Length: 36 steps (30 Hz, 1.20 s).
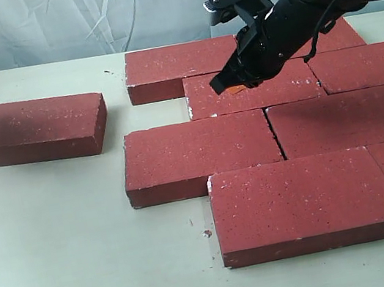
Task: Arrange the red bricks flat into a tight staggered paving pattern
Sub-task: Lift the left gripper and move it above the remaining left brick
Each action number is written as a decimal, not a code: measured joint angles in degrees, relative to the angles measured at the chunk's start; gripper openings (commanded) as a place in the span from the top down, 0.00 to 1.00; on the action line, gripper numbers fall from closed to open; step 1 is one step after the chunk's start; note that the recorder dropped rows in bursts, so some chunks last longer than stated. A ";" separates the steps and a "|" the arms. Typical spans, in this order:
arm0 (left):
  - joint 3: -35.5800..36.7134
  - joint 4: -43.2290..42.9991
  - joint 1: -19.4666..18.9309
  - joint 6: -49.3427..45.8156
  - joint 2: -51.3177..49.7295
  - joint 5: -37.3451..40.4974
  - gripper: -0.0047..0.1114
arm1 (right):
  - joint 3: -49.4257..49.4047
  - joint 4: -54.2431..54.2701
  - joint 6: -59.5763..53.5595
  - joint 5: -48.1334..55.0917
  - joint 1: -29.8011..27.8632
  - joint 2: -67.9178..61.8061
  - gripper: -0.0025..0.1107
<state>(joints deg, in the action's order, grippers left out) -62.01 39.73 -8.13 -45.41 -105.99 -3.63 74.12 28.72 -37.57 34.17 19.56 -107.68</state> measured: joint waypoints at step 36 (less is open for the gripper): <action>-12.81 -5.16 10.36 2.33 -8.78 24.60 0.96 | 0.00 1.02 -0.73 -2.12 0.00 0.00 0.99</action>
<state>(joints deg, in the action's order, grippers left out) -74.82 34.56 2.22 -43.08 -114.77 20.97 74.12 29.74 -38.30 32.05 19.56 -107.68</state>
